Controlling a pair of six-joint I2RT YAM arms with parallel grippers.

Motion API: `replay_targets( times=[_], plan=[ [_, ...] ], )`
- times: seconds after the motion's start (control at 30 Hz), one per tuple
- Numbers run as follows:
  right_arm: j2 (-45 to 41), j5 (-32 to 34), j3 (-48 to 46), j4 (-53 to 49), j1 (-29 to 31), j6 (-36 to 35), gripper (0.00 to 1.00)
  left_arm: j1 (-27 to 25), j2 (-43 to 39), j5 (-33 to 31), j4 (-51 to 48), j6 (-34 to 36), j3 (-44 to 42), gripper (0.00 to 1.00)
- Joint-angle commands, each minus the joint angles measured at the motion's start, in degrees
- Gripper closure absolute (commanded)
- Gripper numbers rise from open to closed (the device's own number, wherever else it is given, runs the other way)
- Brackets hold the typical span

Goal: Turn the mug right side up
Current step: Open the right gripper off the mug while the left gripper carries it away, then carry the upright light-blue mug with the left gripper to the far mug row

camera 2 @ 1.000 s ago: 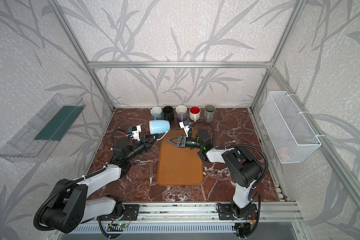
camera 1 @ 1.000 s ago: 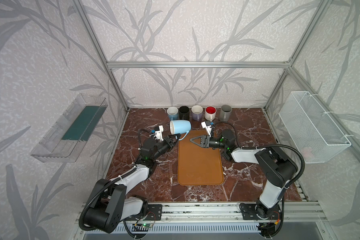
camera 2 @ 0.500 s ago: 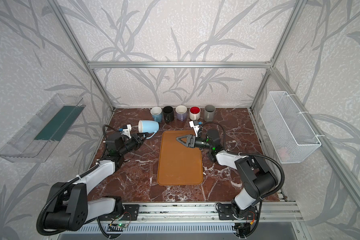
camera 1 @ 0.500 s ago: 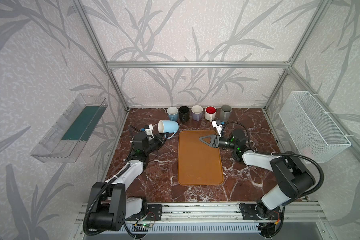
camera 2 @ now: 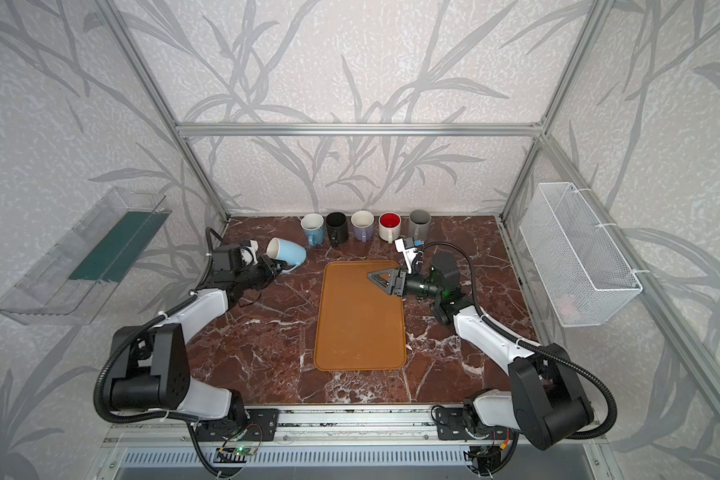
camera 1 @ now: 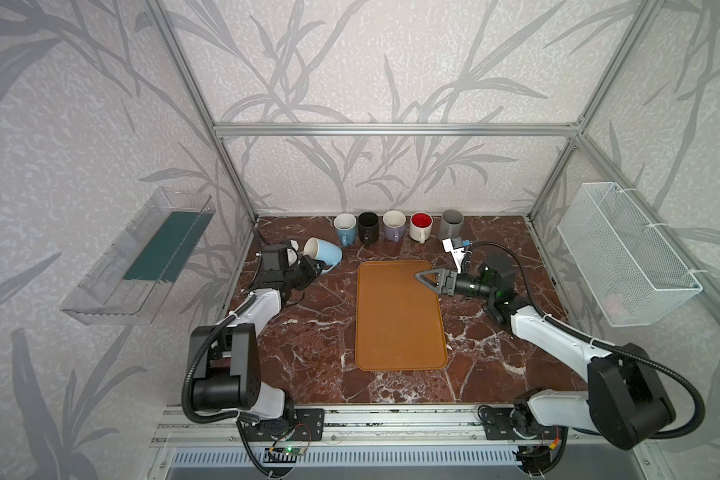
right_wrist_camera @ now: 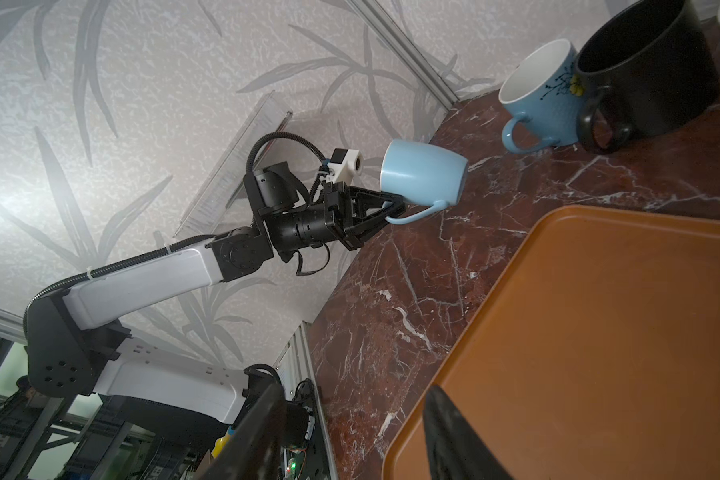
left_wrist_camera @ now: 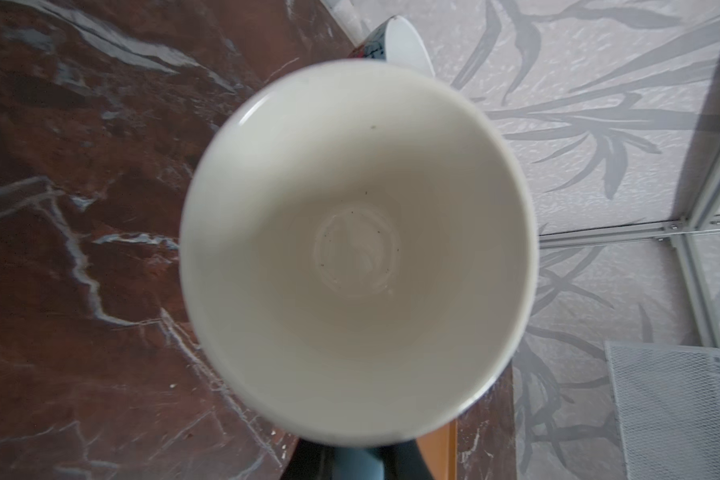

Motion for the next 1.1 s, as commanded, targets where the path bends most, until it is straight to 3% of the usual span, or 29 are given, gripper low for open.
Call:
replay_targets(
  times=[0.0,0.37,1.07],
  plan=[
    [-2.19,-1.23,-0.90,-1.90,-0.86,-1.22,0.46,0.33,0.97,-1.62,-1.33,6.11,4.81,1.00],
    [-1.90,-3.10,-1.75,-1.78,-3.96,-0.46,0.46,0.41,9.11,-9.22,-11.55,13.85,16.88,1.00],
    [0.92,-7.53,-6.85,5.74,-8.65,4.05,0.46,-2.69,30.15,-22.50,-38.43,26.26,52.51,1.00]
  ],
)
